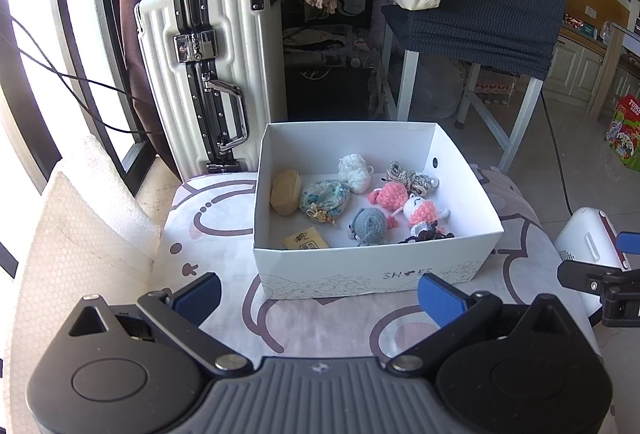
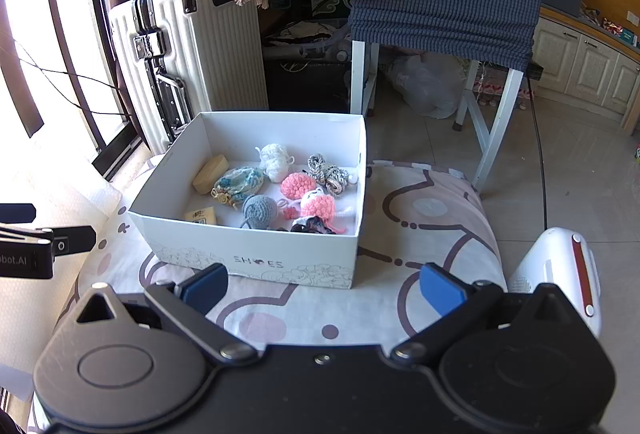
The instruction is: Organize objects
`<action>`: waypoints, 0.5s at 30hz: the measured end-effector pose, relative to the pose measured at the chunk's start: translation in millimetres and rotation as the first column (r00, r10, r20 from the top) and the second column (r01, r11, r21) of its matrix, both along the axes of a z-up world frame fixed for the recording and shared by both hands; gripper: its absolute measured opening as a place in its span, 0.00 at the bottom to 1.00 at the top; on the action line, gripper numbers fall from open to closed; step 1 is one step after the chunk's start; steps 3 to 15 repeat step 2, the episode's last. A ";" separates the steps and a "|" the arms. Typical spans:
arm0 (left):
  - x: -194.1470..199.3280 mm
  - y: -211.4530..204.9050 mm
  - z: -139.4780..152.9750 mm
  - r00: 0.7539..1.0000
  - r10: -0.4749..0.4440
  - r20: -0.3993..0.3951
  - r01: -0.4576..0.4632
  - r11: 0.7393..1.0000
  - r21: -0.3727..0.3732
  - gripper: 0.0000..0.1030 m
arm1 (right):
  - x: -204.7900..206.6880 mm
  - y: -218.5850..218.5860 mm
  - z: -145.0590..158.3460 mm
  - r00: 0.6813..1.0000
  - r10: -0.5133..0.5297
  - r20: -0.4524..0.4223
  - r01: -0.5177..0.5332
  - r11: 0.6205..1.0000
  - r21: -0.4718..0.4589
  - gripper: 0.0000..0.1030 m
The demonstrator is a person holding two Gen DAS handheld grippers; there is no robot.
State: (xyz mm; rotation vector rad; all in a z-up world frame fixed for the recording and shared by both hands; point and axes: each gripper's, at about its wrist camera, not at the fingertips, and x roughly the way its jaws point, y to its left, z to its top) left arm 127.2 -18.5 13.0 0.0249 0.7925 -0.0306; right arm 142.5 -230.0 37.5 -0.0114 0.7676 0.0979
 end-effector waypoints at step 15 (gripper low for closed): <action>0.2 -0.2 -0.8 1.000 0.002 -0.002 -0.002 1.000 0.000 1.00 | -0.6 0.1 -1.2 1.000 0.000 -0.002 0.000 1.000 0.001 1.00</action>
